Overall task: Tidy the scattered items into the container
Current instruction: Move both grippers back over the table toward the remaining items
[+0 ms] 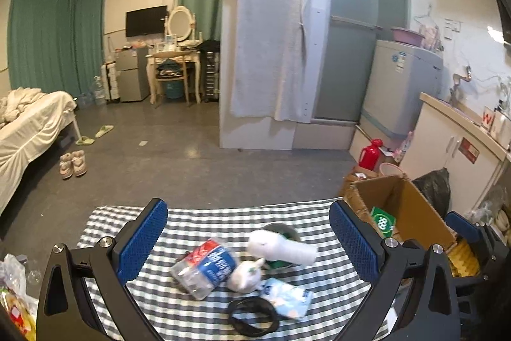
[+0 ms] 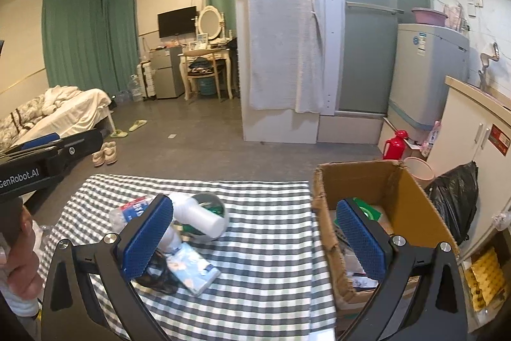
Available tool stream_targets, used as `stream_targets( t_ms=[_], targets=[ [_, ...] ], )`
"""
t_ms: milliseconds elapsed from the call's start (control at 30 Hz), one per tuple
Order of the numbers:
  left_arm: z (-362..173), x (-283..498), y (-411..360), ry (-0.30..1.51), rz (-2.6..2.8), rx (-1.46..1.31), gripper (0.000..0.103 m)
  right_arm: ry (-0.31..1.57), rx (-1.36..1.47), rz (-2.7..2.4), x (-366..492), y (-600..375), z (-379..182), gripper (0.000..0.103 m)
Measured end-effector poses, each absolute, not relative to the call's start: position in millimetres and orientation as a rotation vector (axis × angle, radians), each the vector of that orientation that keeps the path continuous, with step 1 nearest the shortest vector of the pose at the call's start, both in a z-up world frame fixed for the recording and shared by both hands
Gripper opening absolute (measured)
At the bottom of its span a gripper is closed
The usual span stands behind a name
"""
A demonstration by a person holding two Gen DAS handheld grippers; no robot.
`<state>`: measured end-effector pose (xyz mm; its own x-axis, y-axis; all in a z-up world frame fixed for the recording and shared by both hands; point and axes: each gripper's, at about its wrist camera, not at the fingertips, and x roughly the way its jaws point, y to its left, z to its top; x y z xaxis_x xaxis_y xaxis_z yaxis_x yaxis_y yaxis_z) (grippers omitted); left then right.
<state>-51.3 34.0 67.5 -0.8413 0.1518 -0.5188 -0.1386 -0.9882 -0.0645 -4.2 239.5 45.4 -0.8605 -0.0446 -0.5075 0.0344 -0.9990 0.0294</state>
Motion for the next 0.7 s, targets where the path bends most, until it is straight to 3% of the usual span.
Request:
stream_targets(
  t_ms=[700],
  targets=[
    [49,-45,-38,-0.093,2.997,-0.894,0.103,0.034,0.806,-2.872,-13,188,28,0.103]
  ],
)
